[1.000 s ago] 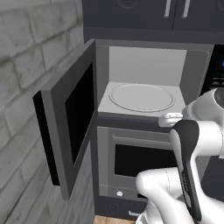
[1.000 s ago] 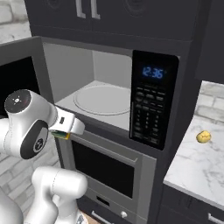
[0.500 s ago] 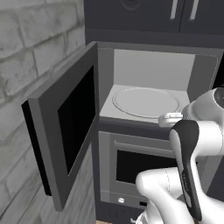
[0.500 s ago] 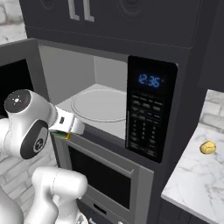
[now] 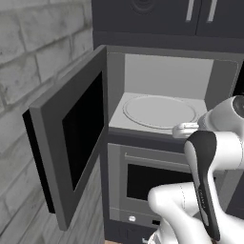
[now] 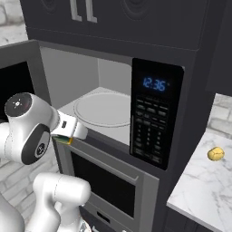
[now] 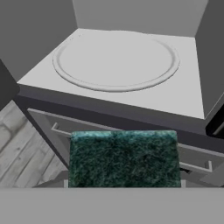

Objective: Place the sponge inside the microwave to prepare for sanitizing.

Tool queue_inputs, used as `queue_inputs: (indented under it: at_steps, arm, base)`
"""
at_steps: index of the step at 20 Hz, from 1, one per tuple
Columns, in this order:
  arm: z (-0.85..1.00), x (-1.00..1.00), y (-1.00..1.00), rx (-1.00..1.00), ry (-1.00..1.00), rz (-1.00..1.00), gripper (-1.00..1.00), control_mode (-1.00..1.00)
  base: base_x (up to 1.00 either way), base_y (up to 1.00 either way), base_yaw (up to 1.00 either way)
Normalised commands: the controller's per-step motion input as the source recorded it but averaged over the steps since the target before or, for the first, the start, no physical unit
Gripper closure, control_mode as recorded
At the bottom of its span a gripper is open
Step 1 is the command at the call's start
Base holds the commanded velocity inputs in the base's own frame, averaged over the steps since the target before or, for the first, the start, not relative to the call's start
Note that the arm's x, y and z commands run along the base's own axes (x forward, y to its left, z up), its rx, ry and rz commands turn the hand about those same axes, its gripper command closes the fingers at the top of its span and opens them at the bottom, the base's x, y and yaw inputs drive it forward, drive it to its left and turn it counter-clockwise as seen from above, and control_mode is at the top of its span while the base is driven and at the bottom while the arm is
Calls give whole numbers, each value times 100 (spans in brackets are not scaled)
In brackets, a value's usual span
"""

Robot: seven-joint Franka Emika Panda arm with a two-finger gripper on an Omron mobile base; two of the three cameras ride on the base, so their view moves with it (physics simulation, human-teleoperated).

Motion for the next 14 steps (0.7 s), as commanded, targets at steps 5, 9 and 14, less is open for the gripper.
queue_inputs:
  at_steps: [5,9,14]
  arm:
    - [0,0,0,0,0,0,100,-100]
    - [0,6,0,0,-5,0,100,-100]
    - [0,17,0,-1,-14,-6,100,-100]
  base:
    - [1,0,0]
    - [0,0,0]
    - [0,0,0]
